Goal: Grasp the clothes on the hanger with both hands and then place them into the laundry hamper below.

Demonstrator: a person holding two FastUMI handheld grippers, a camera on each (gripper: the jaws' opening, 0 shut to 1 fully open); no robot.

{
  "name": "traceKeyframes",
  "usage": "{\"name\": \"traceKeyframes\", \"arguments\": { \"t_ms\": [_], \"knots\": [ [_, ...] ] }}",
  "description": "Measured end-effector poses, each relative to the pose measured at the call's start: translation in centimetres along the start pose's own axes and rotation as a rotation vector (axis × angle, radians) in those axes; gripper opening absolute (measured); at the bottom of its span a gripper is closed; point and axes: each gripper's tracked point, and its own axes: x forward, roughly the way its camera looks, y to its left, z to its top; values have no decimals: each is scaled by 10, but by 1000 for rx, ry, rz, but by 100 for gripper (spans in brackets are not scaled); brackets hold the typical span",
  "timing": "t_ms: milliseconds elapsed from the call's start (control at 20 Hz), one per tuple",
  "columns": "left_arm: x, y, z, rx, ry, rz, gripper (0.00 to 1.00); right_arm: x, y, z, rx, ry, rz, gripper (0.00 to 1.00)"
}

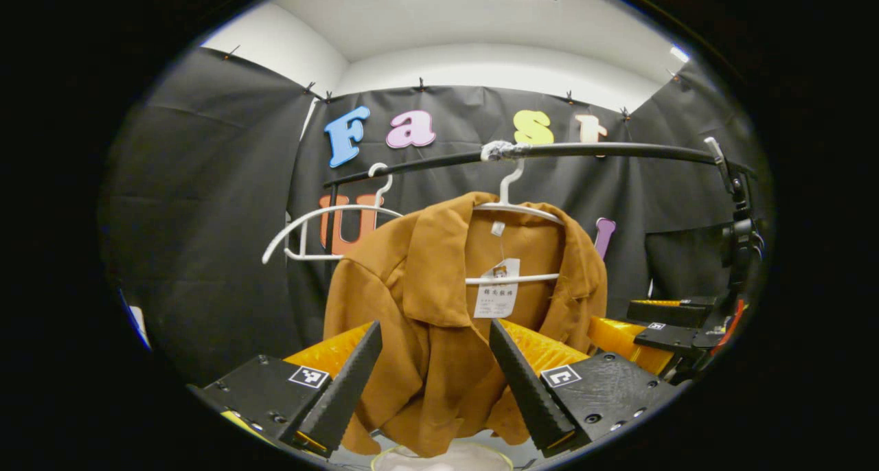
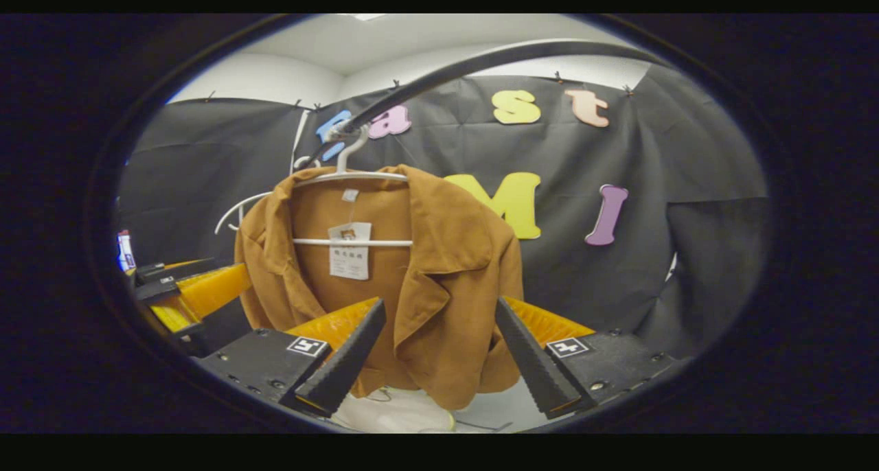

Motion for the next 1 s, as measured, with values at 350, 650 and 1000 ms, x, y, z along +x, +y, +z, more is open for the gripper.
{"name": "traceKeyframes", "arguments": {
  "t_ms": [350,650,1000],
  "knots": [
    [57,9,-4,29,-13,125,100,68,-3,2,3,23,36,100],
    [73,20,-16,40,19,199,96,90,-8,2,18,29,75,92],
    [80,10,-25,30,45,151,63,105,-9,-1,57,28,148,27]
  ]
}}
